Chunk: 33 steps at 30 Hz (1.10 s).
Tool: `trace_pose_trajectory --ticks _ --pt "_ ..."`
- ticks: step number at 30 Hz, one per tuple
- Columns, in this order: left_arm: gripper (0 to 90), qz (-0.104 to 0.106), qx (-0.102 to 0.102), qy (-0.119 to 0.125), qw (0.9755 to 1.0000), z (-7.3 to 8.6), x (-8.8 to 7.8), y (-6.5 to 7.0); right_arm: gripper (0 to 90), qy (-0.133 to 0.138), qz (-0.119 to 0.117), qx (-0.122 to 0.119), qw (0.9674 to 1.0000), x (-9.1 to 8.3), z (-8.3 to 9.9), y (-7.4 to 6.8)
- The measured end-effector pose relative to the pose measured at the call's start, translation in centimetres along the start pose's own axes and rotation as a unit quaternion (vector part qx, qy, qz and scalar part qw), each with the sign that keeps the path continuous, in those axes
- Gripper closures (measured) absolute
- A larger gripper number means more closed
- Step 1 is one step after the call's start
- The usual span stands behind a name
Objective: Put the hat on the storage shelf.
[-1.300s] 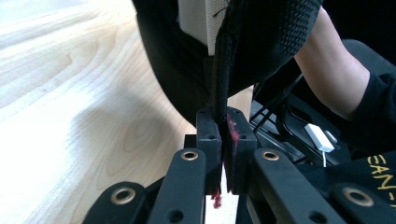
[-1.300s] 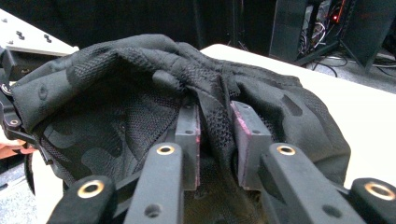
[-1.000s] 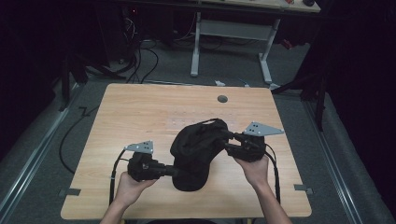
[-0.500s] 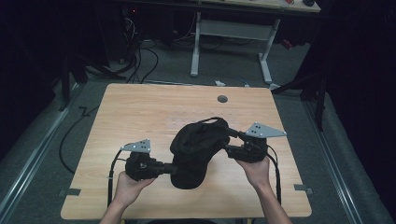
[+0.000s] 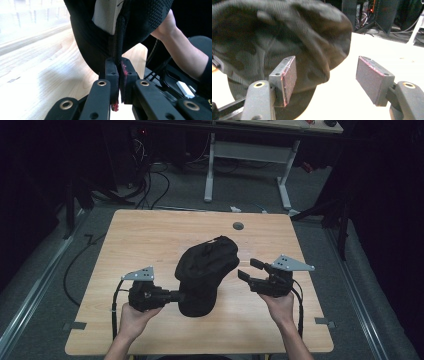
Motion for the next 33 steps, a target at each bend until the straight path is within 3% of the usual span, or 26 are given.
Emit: trace_pose_trajectory --ticks 6,12,15,21,33 --pt "86.8 -0.018 0.003 0.019 0.9997 -0.3 -0.5 -0.2 33.2 -0.019 0.017 0.004 0.9997 -0.4 1.5 0.5" --pt "86.7 -0.040 0.007 0.031 0.9987 -0.7 -0.9 -0.4 34.7 -0.037 0.051 0.011 0.9980 -0.9 4.4 1.4" --pt "86.7 -0.047 0.008 0.036 0.9982 -0.9 -1.0 -0.5 36.3 -0.051 0.077 0.013 0.9956 -1.1 6.3 1.8" --pt "86.7 -0.064 0.012 0.041 0.9971 -1.1 -1.1 -0.8 37.1 -0.077 0.106 0.027 0.9910 -1.3 9.0 2.8" --pt "86.8 -0.088 0.023 0.055 0.9944 -1.9 -1.5 -1.3 37.5 -0.125 0.168 0.020 0.9776 -1.2 12.0 3.8"
Point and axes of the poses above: each handheld gripper's, and its own axes: x roughly forward along the jaws, z roughly out of its underside, y roughly to its right, the point moved 3 cm from there along x, roughly forward along the jaws, and after that the axes turned 12 degrees about y, right-handed, at the moved point
